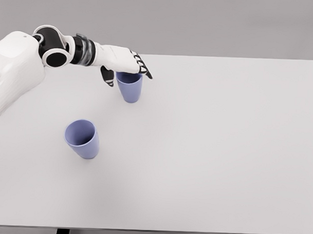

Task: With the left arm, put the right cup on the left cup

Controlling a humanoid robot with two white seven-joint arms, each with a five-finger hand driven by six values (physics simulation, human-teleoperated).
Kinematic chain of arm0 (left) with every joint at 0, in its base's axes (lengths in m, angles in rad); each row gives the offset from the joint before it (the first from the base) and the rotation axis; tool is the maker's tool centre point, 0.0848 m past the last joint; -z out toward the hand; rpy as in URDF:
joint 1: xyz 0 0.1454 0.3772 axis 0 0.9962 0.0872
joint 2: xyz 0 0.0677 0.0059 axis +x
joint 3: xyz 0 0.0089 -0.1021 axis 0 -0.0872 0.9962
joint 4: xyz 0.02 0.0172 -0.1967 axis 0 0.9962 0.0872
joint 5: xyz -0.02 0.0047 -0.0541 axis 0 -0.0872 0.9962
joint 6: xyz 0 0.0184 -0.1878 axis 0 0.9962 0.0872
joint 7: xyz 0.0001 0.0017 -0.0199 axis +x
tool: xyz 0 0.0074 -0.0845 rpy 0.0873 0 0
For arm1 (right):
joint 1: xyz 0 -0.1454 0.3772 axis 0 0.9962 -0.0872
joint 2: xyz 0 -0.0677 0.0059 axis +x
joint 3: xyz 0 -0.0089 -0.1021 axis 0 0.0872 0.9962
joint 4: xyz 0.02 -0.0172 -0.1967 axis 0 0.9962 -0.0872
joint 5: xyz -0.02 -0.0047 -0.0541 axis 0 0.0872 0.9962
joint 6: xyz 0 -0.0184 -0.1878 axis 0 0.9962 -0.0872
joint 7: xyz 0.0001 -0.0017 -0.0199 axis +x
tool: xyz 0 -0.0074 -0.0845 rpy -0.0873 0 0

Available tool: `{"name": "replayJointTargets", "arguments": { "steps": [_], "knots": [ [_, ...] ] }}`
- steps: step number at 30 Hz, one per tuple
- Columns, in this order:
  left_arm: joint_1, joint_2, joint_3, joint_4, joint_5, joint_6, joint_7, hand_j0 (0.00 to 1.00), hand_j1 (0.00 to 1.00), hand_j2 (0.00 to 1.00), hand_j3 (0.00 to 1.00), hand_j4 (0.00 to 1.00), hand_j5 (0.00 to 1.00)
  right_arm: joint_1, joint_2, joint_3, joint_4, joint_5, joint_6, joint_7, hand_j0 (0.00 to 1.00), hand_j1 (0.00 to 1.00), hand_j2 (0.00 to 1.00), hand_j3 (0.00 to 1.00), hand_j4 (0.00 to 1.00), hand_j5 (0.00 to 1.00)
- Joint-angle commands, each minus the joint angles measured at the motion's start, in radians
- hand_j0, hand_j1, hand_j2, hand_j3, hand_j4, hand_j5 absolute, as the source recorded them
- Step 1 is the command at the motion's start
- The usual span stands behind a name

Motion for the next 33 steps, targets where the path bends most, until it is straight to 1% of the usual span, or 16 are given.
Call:
{"name": "replayJointTargets", "arguments": {
  "steps": [1, 6, 7, 9, 10, 12, 13, 16, 22, 24, 30, 33],
  "knots": [
    [0.0, 0.0, 0.002, 0.001, 0.003, 0.002, 0.0, 0.97, 0.97, 0.97, 0.97, 0.97, 0.97, 0.0, 0.0, 0.0, 0.0, -0.001, 0.0, 0.0, 1.0, 1.0, 1.0, 1.0, 1.0, 1.0],
    [0.0, -0.003, 0.0, -0.001, 0.003, 0.002, 0.0, 0.97, 0.97, 0.97, 0.97, 0.97, 0.97, 0.0, 0.0, 0.0, 0.0, -0.001, 0.0, 0.0, 1.0, 1.0, 1.0, 1.0, 1.0, 1.0],
    [0.0, -0.003, 0.0, -0.001, 0.003, 0.002, 0.0, 0.95, 0.95, 0.95, 0.95, 0.95, 0.95, 0.0, 0.0, 0.0, 0.0, -0.001, 0.0, 0.0, 1.0, 1.0, 1.0, 1.0, 1.0, 1.0],
    [0.0, -0.003, 0.0, -0.001, 0.003, 0.002, 0.0, 0.91, 0.91, 0.91, 0.91, 0.91, 0.91, 0.0, 0.0, 0.0, 0.0, -0.001, 0.0, 0.0, 1.0, 1.0, 1.0, 1.0, 1.0, 1.0],
    [0.0, -0.003, 0.0, -0.001, 0.003, 0.002, 0.0, 0.86, 0.86, 0.86, 0.86, 0.86, 0.86, 0.0, 0.0, 0.0, 0.0, -0.001, 0.0, 0.0, 1.0, 1.0, 1.0, 1.0, 1.0, 1.0],
    [0.0, -0.003, 0.0, -0.001, 0.003, 0.002, 0.0, 0.8, 0.8, 0.8, 0.8, 0.8, 0.8, 0.0, 0.0, 0.0, 0.0, -0.001, 0.0, 0.0, 1.0, 1.0, 1.0, 1.0, 1.0, 1.0],
    [0.002, -0.003, 0.0, 0.001, 0.003, 0.002, 0.0, 0.72, 0.72, 0.72, 0.72, 0.72, 0.72, 0.0, 0.0, 0.0, 0.0, -0.001, 0.0, 0.0, 1.0, 1.0, 1.0, 1.0, 1.0, 1.0],
    [0.002, -0.004, 0.0, -0.001, 0.003, 0.002, 0.0, 0.67, 0.67, 0.67, 0.67, 0.67, 0.67, 0.0, 0.0, 0.0, 0.0, -0.001, 0.0, 0.0, 1.0, 1.0, 1.0, 1.0, 1.0, 1.0],
    [0.002, -0.003, 0.0, -0.001, 0.003, 0.002, 0.0, 0.66, 0.66, 0.66, 0.66, 0.66, 0.66, 0.0, 0.0, 0.0, 0.0, -0.001, 0.0, 0.0, 1.0, 1.0, 1.0, 1.0, 1.0, 1.0],
    [0.002, -0.003, 0.002, -0.001, 0.003, 0.002, 0.0, 0.65, 0.65, 0.65, 0.65, 0.65, 0.65, -0.002, 0.0, 0.0, 0.0, -0.001, 0.0, 0.0, 1.0, 1.0, 1.0, 1.0, 1.0, 1.0],
    [0.0, 0.006, 0.014, -0.01, 0.01, 0.002, 0.0, 0.65, 0.65, 0.65, 0.65, 0.65, 0.65, 0.0, 0.0, 0.0, 0.0, -0.001, 0.0, 0.0, 1.0, 1.0, 1.0, 1.0, 1.0, 1.0],
    [-0.017, 0.015, 0.017, -0.01, 0.016, 0.002, 0.0, 0.66, 0.66, 0.66, 0.66, 0.66, 0.66, 0.0, 0.0, 0.0, 0.0, -0.001, 0.0, 0.0, 1.0, 1.0, 1.0, 1.0, 1.0, 1.0]
  ]
}}
